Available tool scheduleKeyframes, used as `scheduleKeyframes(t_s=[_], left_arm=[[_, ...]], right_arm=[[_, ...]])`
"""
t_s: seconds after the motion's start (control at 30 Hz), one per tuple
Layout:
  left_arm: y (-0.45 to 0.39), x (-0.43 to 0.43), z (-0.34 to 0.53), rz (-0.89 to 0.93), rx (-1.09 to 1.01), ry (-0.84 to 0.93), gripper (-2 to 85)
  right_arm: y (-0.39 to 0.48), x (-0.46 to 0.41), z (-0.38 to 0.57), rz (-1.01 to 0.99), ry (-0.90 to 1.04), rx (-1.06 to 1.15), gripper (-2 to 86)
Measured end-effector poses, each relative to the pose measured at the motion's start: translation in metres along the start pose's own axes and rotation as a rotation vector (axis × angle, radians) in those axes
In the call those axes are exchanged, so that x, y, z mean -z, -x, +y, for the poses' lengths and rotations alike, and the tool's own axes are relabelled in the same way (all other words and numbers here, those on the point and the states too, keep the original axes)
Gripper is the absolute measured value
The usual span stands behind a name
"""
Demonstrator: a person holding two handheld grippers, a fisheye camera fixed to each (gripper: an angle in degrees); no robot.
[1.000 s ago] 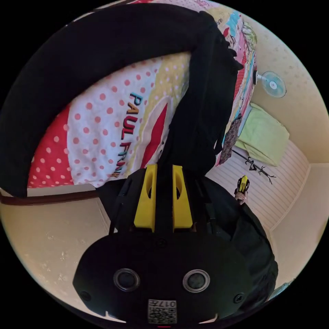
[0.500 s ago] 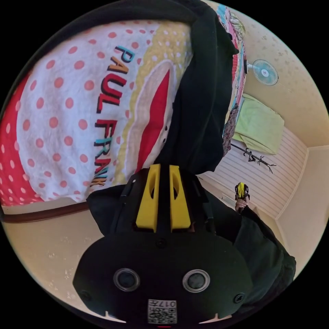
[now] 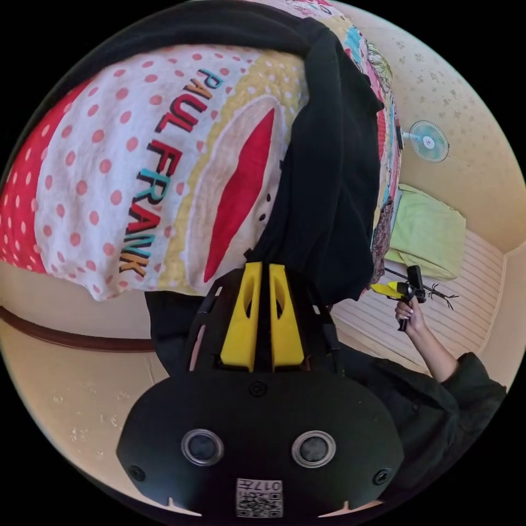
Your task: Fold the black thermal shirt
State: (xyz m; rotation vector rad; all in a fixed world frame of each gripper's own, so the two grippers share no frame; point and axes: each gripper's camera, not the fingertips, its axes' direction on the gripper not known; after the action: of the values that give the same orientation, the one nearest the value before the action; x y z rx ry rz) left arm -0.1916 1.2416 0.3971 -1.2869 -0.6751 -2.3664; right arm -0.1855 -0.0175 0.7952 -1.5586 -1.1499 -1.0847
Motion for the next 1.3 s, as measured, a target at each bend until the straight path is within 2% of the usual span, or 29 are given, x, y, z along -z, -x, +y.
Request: scheduleKeyframes(t_s=[0.1,0.23,0.33,0.4,0.47,0.57,0.63,0.77,0.83,0.9,0.97,1.03,1.1,1.2,1.3], left_arm=[[-0.008,-0.009,0.003,-0.035,0.018,-0.044,1.2],[-0.018,-0.023,0.005,-0.076,0.069,-0.097,1.2],[-0.023,-0.033,0.006,-0.081,0.11,-0.116,0.7],[-0.032,-0.036,0.007,-0.147,0.129,-0.104,0.3],[-0.047,-0.036,0.008,-0.208,0.14,-0.069,-0.1],[-0.062,-0.014,0.027,-0.15,0.095,-0.128,-0.5],[-0.061,0.003,0.054,-0.082,0.113,-0.211,-0.6],[-0.043,0.012,0.12,-0.014,0.221,-0.344,-0.8],[-0.029,-0.005,0.133,0.028,0.285,-0.332,-0.8],[-0.013,-0.029,0.138,0.064,0.374,-0.289,-0.8],[0.002,-0.048,0.145,0.011,0.506,-0.239,-0.9],[0.007,-0.055,0.15,0.021,0.531,-0.229,-1.0],[0.009,-0.06,0.153,0.047,0.523,-0.209,-1.0],[0.007,-0.063,0.159,-0.018,0.54,-0.154,-1.0],[0.004,-0.063,0.165,-0.028,0.568,-0.139,-1.0]], right_arm=[[-0.002,-0.009,-0.038,0.212,0.047,0.038,17.2],[-0.009,-0.03,-0.059,0.337,0.089,0.007,18.9],[0.0,-0.028,-0.058,0.475,0.124,-0.039,14.9],[0.014,-0.022,-0.049,0.468,0.235,0.087,7.5],[0.02,-0.004,-0.037,0.439,0.269,0.174,5.0],[0.026,0.05,0.008,0.241,0.219,0.371,4.1],[0.014,0.088,0.037,0.188,0.145,0.36,3.8],[-0.039,0.143,0.083,0.182,0.045,0.267,3.9],[-0.072,0.141,0.086,0.114,0.082,0.197,4.2],[-0.12,0.132,0.079,-0.047,0.14,0.053,5.2],[-0.146,0.141,0.076,-0.146,0.116,-0.016,6.4],[-0.165,0.167,0.08,-0.248,-0.001,-0.066,7.7],[-0.187,0.209,0.089,-0.448,-0.213,-0.125,10.1],[-0.218,0.252,0.107,-0.69,-0.504,-0.21,11.8],[-0.251,0.268,0.118,-0.846,-0.693,-0.318,12.8]])
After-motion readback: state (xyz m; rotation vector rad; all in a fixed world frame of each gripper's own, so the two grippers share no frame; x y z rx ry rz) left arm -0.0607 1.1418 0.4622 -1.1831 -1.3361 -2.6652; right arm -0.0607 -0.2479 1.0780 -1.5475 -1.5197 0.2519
